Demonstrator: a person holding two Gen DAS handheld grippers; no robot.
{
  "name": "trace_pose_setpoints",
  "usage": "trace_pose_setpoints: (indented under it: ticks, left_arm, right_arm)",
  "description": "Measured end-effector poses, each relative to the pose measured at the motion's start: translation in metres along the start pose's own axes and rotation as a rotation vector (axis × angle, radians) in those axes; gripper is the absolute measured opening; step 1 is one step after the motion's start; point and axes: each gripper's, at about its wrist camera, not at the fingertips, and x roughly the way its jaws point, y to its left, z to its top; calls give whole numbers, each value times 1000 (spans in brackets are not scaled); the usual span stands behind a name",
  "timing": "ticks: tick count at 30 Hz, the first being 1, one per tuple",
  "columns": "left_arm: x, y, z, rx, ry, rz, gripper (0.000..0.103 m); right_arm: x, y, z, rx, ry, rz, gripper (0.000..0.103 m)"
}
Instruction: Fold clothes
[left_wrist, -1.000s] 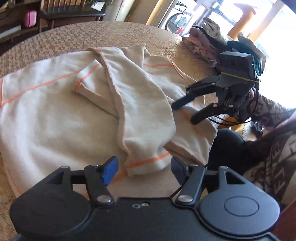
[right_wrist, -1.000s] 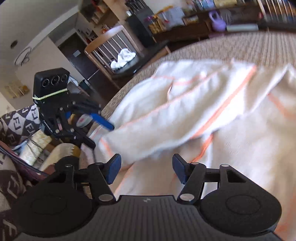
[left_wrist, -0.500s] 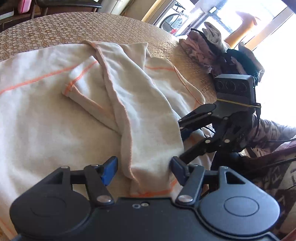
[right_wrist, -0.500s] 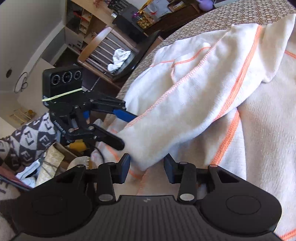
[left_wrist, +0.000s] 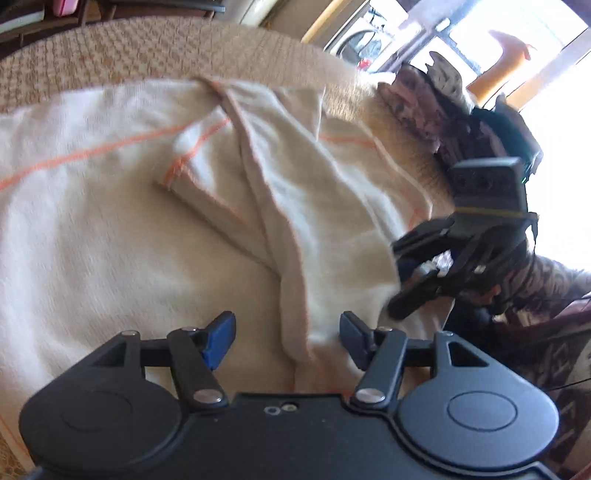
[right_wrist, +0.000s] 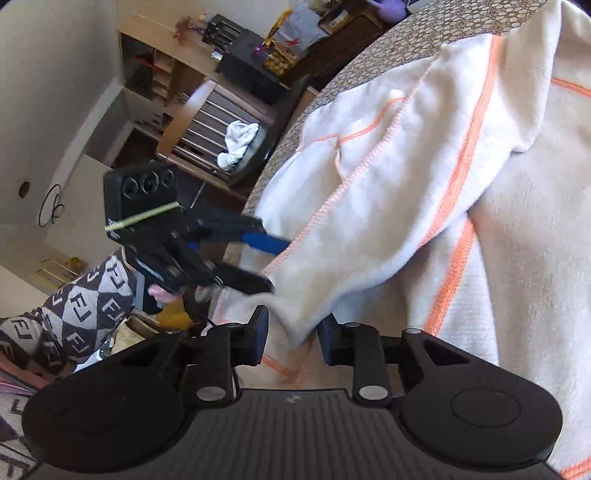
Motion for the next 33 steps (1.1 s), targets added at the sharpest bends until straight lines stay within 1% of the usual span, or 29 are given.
trace_pose_setpoints:
  ticks: [1,3,6,7,10,12,13,15,16,17,18,20,21,23,24,26,27,28,29,31,33]
  left_arm:
    - [0,1,0,-15,-5,-20,103]
    - [2,3,0,-37,-4,-49,103]
    - [2,-7,-1,2,13,-57,103]
    - [1,-11,-2,19,17,-55,103]
    - [-4,-20,-4,53,21,-54,103]
    - [-10,-23,-6,58,14,-66,103]
    - [-18,-24,-6,47,-1,-97,103]
    - [-33,-26,-7,24,-29,-160,103]
    - [-38,-25,-8,2,-33,-197,103]
    - [-39,-22,-9,-18,-20,-215,103]
    - [-36,-19,-11,-26,0,-186,103]
    - [-21,-11,-14,-36,66,-37,103]
    - [-12,-7,-15,-40,101,18,103]
    - [-8,-6,-15,-40,106,29,103]
    - [-7,-6,-15,-35,107,35,103]
    - [-13,-15,-10,22,98,66,103]
    - [-16,-19,-8,48,93,77,103]
    - [-20,-21,-3,61,84,71,103]
    - [-23,-22,3,72,69,76,103]
    - [-27,-28,21,106,18,110,103]
    - [-22,-27,47,110,-37,142,103]
  right_arm:
    - [0,-2,1,13,-3,-11,27]
    - [0,-7,2,49,-12,-3,27]
    - [-1,-5,3,38,-55,-5,27]
    - [4,-1,4,10,-45,-33,26]
    - [17,11,4,-66,5,-96,13]
    - [14,21,4,-111,8,-91,12]
    - [12,26,4,-132,9,-86,12]
    - [-2,33,9,-115,-17,-2,12]
    - [-6,32,11,-88,-23,38,12]
    - [-10,31,13,-63,-29,74,12]
    - [-7,29,14,-64,-20,39,12]
    - [0,25,14,-69,-1,-32,12]
    - [5,26,13,-104,25,-100,12]
    - [15,29,11,-173,76,-233,14]
    - [13,30,11,-192,81,-242,14]
    - [-3,32,16,-207,47,-218,14]
    - [-15,31,21,-224,15,-236,15]
    - [-27,30,26,-240,-18,-256,16]
    - [-35,26,33,-241,-53,-302,18]
    - [-50,18,48,-242,-124,-394,20]
    - [-65,10,63,-241,-194,-485,22]
